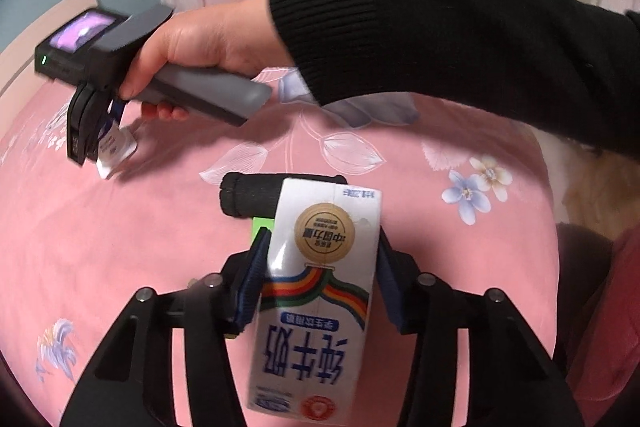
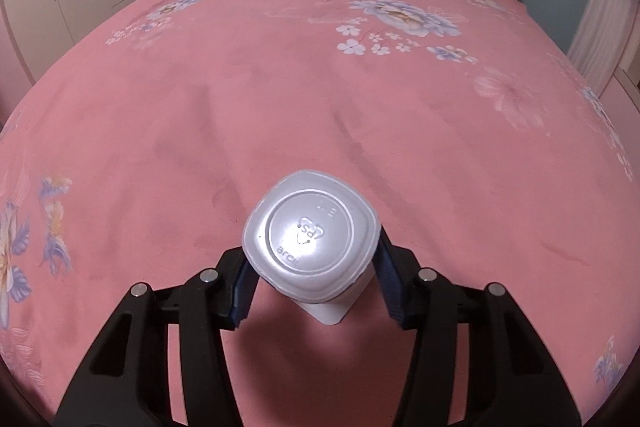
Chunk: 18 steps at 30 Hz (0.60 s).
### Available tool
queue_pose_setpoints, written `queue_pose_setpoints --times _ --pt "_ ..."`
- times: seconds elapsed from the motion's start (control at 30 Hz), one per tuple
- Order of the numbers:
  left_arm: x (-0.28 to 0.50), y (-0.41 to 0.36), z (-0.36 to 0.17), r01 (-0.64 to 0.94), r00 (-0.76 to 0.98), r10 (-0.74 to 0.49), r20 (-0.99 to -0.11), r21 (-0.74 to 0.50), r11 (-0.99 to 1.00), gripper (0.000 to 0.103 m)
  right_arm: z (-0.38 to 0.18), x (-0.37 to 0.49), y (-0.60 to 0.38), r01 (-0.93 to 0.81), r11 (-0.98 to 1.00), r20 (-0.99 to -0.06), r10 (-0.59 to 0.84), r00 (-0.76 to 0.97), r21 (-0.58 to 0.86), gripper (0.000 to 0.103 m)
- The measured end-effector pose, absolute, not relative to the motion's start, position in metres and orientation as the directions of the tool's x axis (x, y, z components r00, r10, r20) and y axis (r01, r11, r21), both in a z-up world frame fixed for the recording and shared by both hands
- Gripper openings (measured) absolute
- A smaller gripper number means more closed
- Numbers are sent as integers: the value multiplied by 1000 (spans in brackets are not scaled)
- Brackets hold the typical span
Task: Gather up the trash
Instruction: 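Grasp the milk carton with the left tool while the right tool grasps the white jar, then carry the carton in the left tool and the jar in the right tool over the bin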
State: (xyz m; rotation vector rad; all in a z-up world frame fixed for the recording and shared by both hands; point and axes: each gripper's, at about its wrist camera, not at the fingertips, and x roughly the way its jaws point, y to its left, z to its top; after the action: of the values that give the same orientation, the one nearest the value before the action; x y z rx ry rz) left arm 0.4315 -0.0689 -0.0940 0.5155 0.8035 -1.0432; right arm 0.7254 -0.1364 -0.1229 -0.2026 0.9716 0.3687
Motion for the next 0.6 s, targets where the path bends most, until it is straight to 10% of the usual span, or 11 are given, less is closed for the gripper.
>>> queue_pose_setpoints --times 0.6 --pt "425 -46 -34 703 450 -445 -774 -1 711 49 -21 629 -177 -370 929 -768 236 595 -1 53"
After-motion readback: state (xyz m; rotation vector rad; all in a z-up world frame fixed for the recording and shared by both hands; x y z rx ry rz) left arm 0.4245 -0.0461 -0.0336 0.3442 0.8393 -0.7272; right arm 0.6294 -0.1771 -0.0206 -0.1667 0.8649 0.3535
